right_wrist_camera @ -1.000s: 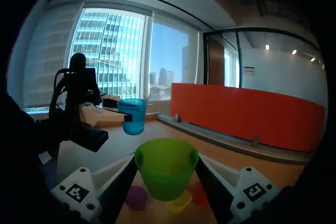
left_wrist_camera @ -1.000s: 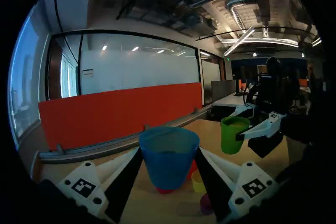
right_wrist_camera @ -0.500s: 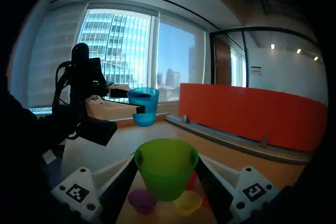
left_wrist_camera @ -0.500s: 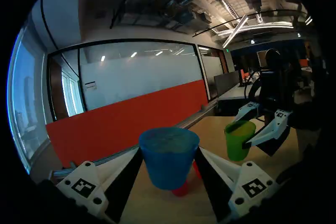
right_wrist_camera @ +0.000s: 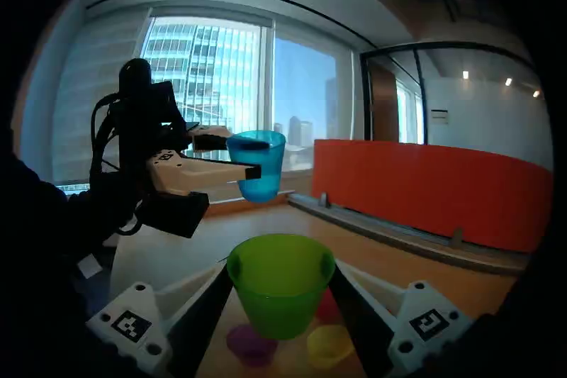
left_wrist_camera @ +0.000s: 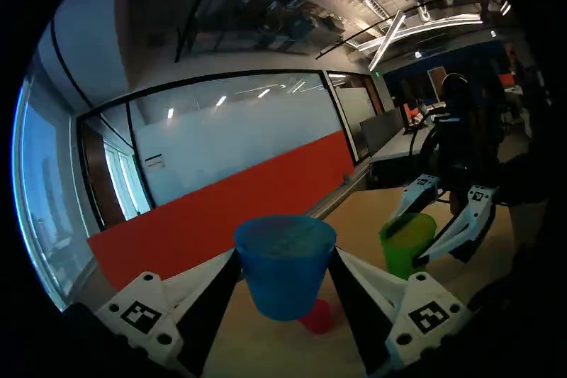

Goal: Pour water

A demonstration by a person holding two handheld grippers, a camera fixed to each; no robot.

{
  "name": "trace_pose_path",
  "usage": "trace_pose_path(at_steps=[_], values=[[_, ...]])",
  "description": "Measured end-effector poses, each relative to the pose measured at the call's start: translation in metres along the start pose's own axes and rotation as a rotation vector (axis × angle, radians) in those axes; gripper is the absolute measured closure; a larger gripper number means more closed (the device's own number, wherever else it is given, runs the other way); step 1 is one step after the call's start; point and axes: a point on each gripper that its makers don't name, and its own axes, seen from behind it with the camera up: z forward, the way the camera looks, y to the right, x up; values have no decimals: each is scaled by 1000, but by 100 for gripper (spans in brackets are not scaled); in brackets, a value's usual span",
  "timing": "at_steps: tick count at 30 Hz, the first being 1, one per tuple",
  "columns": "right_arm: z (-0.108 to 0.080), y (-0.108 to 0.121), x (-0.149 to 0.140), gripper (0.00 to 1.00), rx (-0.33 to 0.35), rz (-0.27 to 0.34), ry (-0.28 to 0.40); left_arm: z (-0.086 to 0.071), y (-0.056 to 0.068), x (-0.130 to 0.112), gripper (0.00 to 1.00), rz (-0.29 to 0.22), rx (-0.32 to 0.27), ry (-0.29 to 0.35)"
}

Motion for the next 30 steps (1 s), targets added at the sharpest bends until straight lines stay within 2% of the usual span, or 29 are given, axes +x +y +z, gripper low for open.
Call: trace_pose_path(at_steps=[18,30], values=[[8,-12,-3,9,36,-6,-5,5,3,23,15,172,21,2],[13,-20,-5,9,54,-17,-10,2,6,38,16,254,24,14]])
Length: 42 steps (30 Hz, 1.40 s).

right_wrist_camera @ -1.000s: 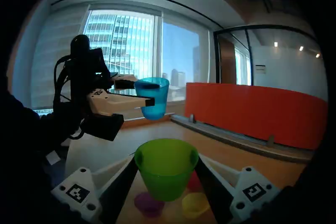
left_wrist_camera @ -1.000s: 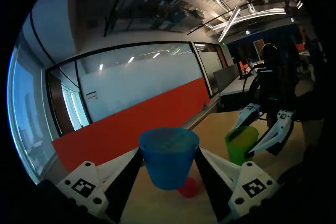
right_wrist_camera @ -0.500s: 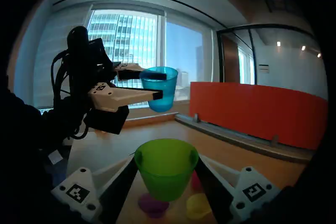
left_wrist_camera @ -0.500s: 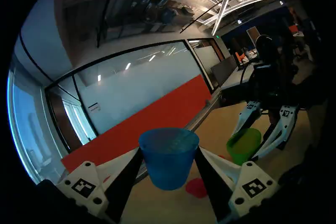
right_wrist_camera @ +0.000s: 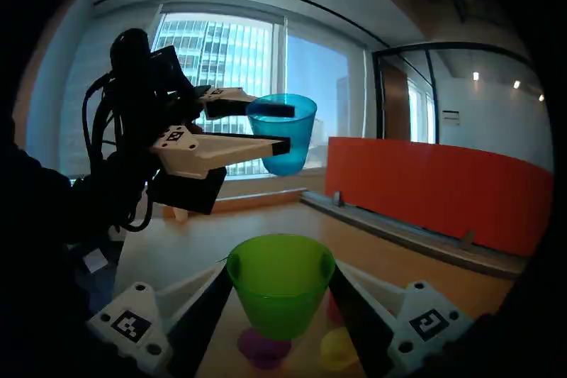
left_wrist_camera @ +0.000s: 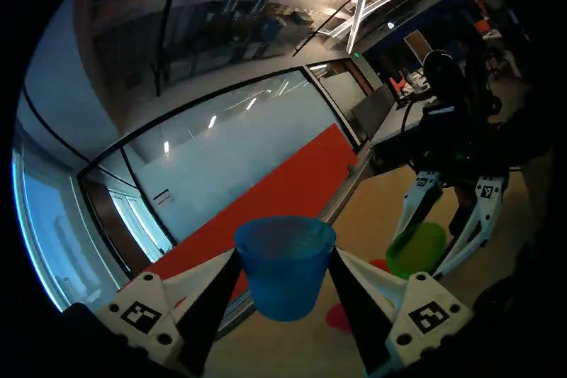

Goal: Pour water

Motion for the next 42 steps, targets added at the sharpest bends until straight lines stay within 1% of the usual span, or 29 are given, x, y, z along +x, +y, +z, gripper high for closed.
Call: trace_pose_path(at_steps=[9,26,32,42], values=[[4,-5,0,9,14,7,3,-2,2,9,15,58,2,-1],[7,-9,0,9,28,8,1,0,5,23,16,160,17,6],[9,-9,0,9,29,10,-2,2,8,30,16,208,17,17],[9,-8,3,9,28,9,4,7,10,37,16,283,16,19]])
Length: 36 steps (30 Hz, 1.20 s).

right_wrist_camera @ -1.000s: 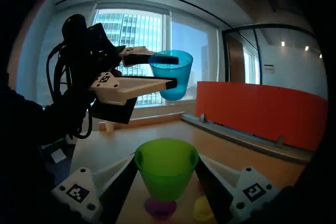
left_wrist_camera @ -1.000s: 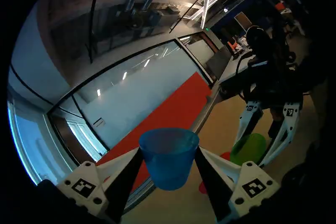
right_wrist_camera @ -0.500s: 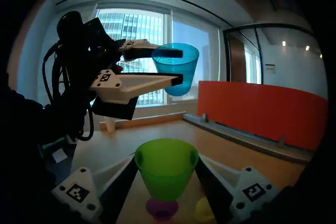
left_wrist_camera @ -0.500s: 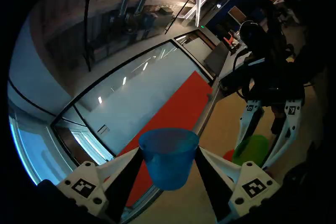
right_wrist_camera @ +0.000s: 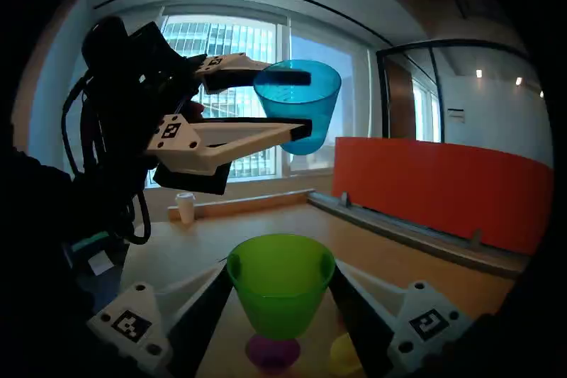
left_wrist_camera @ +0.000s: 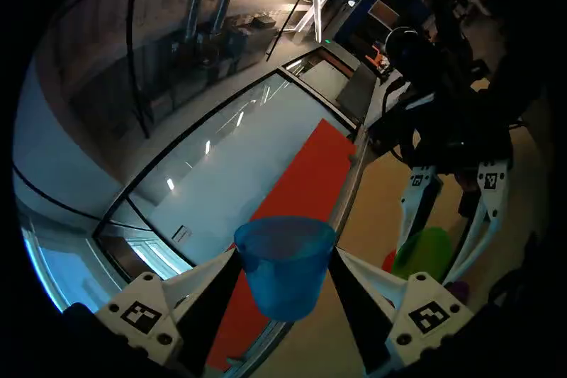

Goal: Pour water

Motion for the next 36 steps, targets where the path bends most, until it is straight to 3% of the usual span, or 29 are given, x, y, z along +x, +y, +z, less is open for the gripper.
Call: trace_pose_path(at_steps=[23,36], values=[[-3,10,6,9,-18,1,12,6,8,11,16,161,8,9],[-4,10,8,9,-20,-3,12,7,8,14,16,202,20,10]])
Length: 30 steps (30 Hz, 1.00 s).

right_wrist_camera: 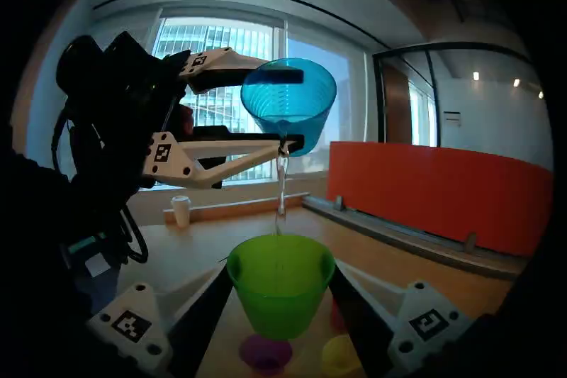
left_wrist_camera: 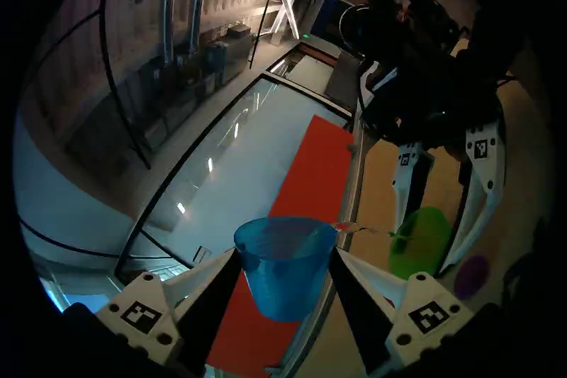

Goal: Pour water

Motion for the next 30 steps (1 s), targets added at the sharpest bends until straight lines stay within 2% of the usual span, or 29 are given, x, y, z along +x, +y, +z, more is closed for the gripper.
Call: trace_pose_path(at_steps=[11,30], values=[[-1,0,1,10,-2,-8,-4,-1,-4,1,16,29,13,5],[-1,-1,2,10,0,-14,-7,-5,-2,2,16,58,19,26]])
